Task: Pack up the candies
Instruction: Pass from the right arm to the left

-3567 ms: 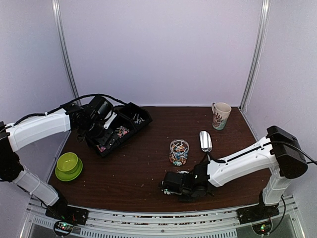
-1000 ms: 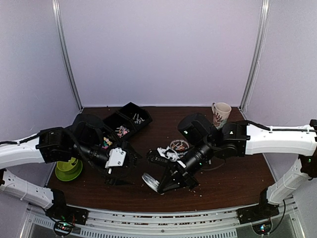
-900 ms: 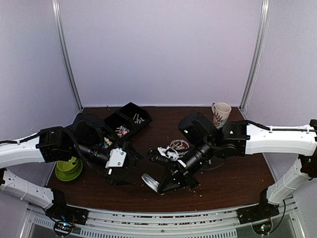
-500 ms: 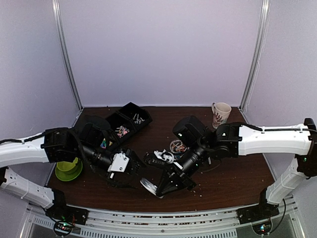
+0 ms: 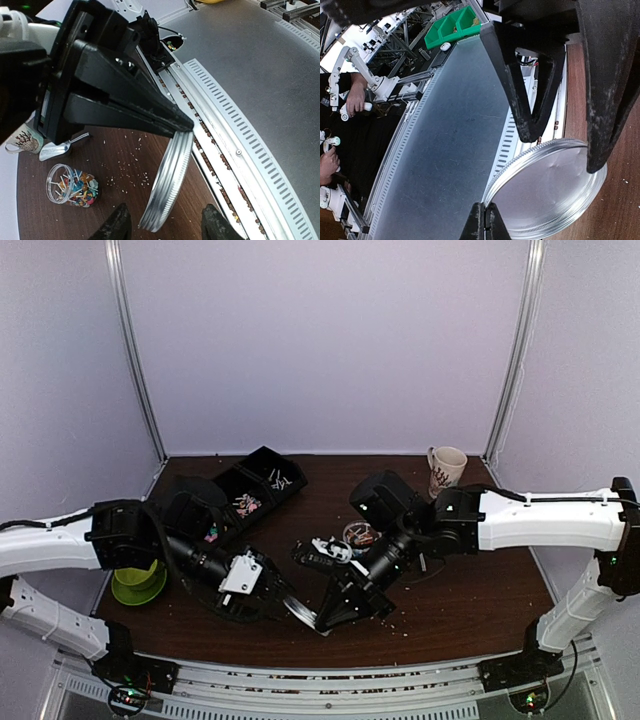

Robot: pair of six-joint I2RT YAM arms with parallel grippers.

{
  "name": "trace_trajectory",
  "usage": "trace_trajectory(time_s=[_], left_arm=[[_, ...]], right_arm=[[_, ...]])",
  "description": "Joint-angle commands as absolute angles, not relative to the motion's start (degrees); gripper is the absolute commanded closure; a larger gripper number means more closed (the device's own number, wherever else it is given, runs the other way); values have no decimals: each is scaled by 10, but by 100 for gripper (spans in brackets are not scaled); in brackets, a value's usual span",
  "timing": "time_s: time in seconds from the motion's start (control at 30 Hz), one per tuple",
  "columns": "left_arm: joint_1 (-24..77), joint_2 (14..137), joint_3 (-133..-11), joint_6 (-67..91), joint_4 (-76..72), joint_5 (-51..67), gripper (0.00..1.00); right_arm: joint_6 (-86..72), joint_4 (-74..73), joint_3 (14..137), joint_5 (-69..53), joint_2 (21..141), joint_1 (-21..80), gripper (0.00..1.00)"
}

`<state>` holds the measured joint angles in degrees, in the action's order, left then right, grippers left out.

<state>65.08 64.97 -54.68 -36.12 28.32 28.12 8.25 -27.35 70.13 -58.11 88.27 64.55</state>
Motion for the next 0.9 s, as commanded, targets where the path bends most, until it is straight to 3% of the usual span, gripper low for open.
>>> trace_trajectory(time_s=[0.0,0.23,0.37,0.87], left_arm=[[655,667,-561,-363,276,286,52],[657,672,-561,-363,276,281,56],[657,678,-562,-360,275,283,65],[657,683,-564,-357,276,295,81]], right_arm=[[77,-263,721,-599,888,641,99],[83,-269,721,-604,890,640,99],[86,-273,718,-607,892,640,98],[89,-275,710,-608,891,639,96]])
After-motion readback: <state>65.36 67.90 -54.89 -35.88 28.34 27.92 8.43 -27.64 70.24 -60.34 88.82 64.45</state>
